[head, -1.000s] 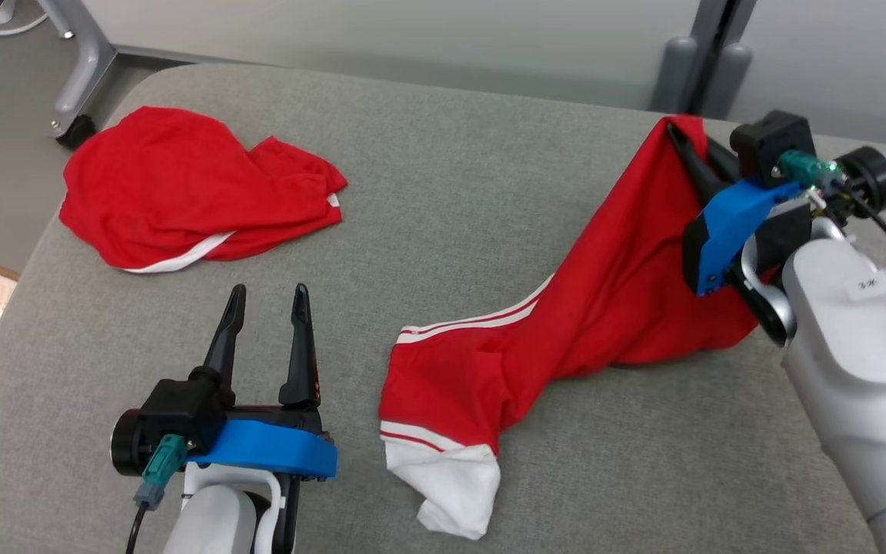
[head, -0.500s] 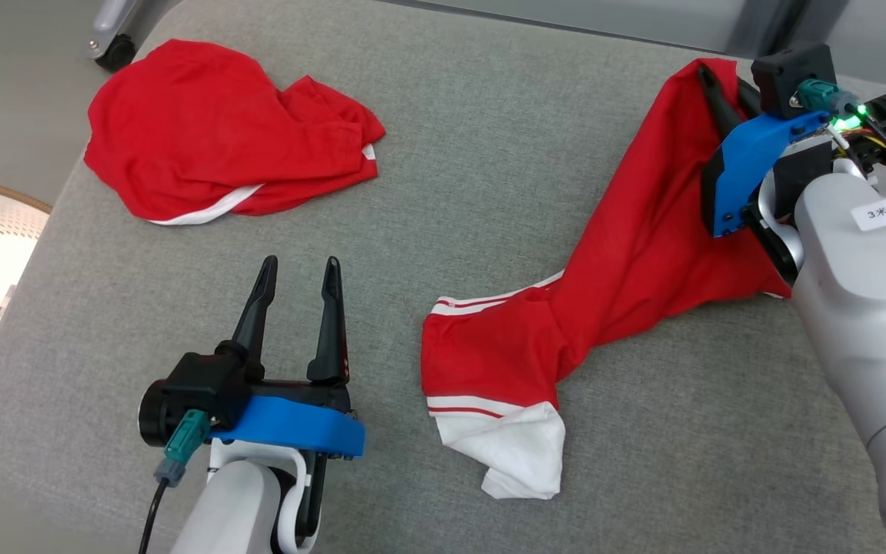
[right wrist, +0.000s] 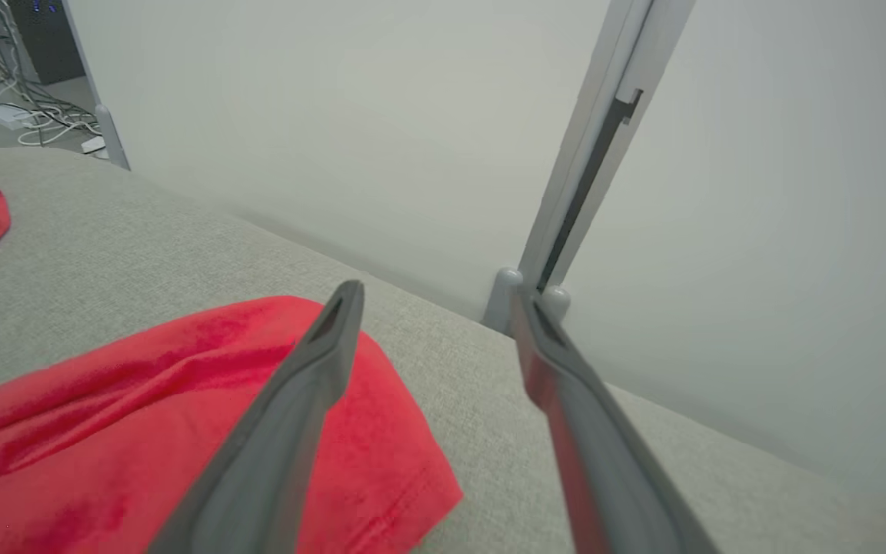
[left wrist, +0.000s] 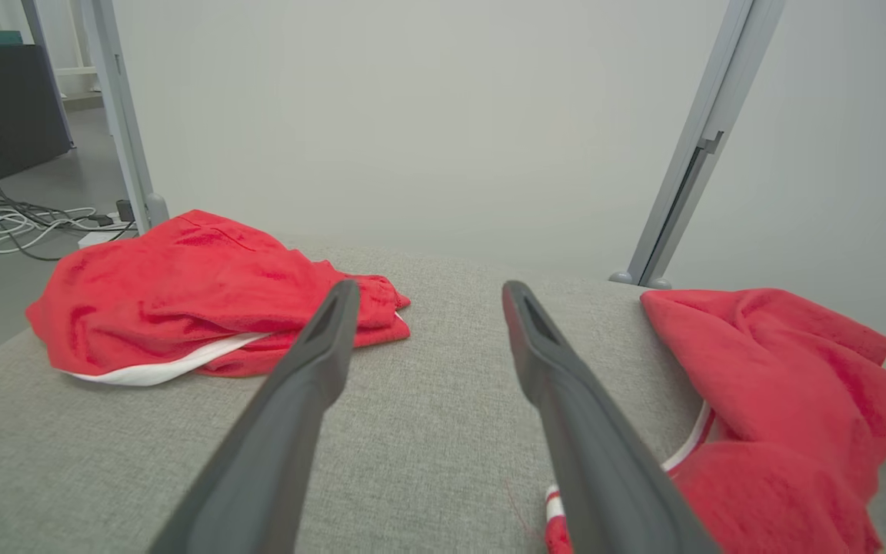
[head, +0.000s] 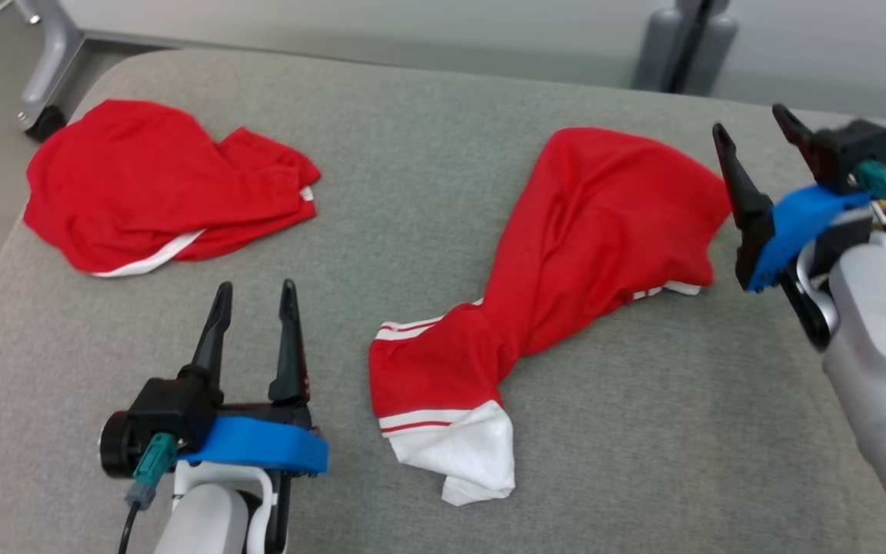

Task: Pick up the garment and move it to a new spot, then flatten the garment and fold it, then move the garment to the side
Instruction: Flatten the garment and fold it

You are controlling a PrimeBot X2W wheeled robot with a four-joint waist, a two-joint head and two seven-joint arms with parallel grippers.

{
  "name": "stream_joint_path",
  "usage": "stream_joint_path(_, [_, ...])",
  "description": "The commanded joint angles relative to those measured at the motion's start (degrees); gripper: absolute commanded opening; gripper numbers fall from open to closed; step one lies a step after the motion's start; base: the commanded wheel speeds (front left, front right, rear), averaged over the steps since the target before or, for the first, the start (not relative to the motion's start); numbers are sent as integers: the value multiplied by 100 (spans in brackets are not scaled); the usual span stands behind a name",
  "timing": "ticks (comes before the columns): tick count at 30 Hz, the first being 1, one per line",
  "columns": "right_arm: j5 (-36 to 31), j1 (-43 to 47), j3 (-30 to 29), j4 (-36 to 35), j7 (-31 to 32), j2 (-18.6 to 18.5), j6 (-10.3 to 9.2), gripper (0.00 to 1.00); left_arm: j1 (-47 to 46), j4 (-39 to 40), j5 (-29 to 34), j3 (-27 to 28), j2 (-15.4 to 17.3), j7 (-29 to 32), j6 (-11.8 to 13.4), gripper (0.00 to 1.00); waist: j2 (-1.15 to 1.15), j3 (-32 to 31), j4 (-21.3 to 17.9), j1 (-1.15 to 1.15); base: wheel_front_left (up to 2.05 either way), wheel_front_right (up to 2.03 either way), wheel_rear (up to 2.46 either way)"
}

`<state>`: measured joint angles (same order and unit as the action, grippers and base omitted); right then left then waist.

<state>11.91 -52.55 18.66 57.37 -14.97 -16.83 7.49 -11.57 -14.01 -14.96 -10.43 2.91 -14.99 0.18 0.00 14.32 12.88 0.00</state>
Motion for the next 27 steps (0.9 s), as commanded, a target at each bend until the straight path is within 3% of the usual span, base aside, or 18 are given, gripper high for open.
stream_joint_path(1, [47, 189, -39, -158, -25, -60, 1, 100, 60, 37, 49, 47, 7, -29, -22, 100, 0, -156, -161, 0, 0, 0, 0])
stream_joint_path(7, [273, 1474, -336, -1203, -24, -186, 1, 100, 294, 93, 156, 265, 19, -29, -80, 100, 0, -369, -343, 0, 0, 0, 0])
stream_joint_path(15, [178, 2917, -698, -2163, -11, 22, 1, 100, 512, 174, 248, 354, 10, -29, -105, 100, 0, -540, -451, 0, 0, 0, 0])
stream_joint_path(21, [15, 3308, -958, -2748, 275, 177, 1, 100, 560, 201, 273, 362, 5, -28, -126, 100, 0, -570, -472, 0, 0, 0, 0])
stream_joint_path(27, [-167, 2937, -1086, -3209, 607, 187, 1, 100, 408, 232, 288, 296, 1, -29, -165, 100, 0, -409, -339, 0, 0, 0, 0])
